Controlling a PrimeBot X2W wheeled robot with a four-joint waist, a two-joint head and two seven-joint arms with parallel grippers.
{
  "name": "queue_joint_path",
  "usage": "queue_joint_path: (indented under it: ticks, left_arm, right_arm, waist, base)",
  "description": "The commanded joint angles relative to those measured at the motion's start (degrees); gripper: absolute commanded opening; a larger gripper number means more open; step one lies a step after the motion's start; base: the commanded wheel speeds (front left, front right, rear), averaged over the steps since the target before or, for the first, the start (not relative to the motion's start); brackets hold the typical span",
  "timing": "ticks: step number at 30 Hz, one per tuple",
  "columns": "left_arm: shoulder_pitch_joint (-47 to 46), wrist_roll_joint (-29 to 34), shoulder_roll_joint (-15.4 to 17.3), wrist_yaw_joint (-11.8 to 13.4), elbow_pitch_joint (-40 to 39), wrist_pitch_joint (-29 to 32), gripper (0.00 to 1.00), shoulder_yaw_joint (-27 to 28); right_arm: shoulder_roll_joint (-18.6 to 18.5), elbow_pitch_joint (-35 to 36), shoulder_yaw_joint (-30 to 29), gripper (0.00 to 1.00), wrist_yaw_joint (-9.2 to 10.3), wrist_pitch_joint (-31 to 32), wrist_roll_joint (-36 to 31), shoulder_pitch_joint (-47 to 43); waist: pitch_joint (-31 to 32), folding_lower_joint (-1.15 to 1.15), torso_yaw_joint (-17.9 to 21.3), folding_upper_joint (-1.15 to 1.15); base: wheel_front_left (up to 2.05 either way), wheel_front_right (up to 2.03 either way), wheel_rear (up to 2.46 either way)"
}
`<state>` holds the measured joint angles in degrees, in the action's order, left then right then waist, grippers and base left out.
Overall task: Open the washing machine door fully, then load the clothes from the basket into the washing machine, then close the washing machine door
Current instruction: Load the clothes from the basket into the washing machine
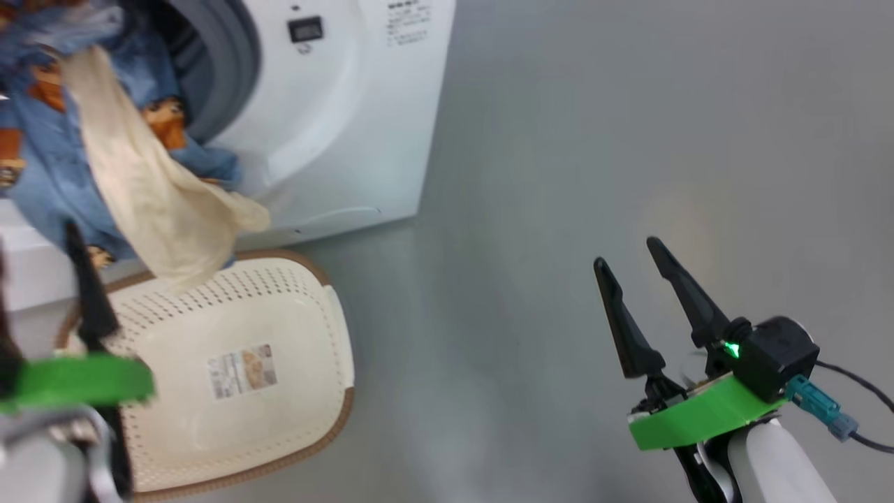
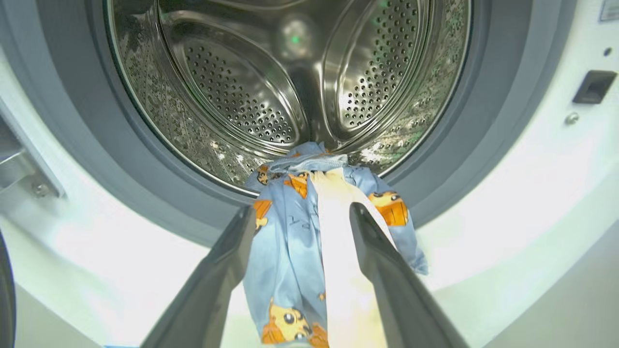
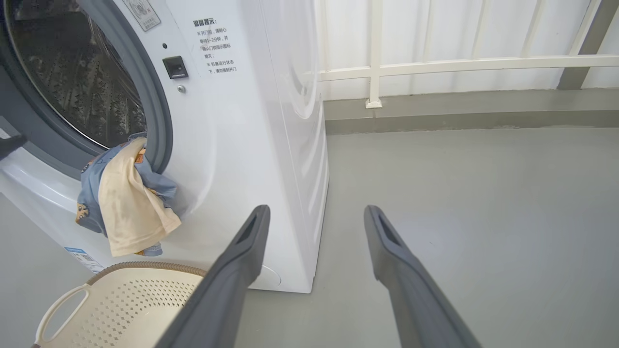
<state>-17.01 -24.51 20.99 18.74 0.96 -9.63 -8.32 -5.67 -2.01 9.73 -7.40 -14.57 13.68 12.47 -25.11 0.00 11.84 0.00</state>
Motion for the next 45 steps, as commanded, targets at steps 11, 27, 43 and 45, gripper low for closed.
queue_joint_path:
  ticks: [11,27,43,45]
  left_arm:
    - [13.46,0.31,-2.61,2.57,-4.59,-0.52,1.0,-3.28]
    - [19.76,-0.11,-4.54,3.17,-4.33,-0.41,1.0,-6.63]
    - [18.74,-0.99,-5.09,2.77,-3.98,-0.17,1.0,-7.62]
    - [18.16,-1.31,-5.21,2.44,-3.7,0.03,1.0,-7.77]
  right_arm:
    - [-0.88,-0.64,0.47,1.0,-0.09,-0.42,-1.52,-5.31]
    - [-0.26,0.38,-0.39,1.0,-0.09,1.2,-2.75,-10.15]
    - [0.17,1.3,-0.19,1.0,-0.09,1.35,-2.68,-9.56]
    - [0.08,1.3,-0.09,1.0,-0.09,1.27,-2.55,-9.19]
  waist:
    - [9.55,0.0,-4.45,0.0]
    - [15.35,0.0,-4.78,0.0]
    - [13.67,0.0,-5.0,0.0]
    - [13.15,0.0,-5.14,0.0]
  base:
    - [0.0,0.0,0.0]
    - [0.0,0.0,0.0]
    - [0.0,0.0,0.0]
    - [0.0,0.0,0.0]
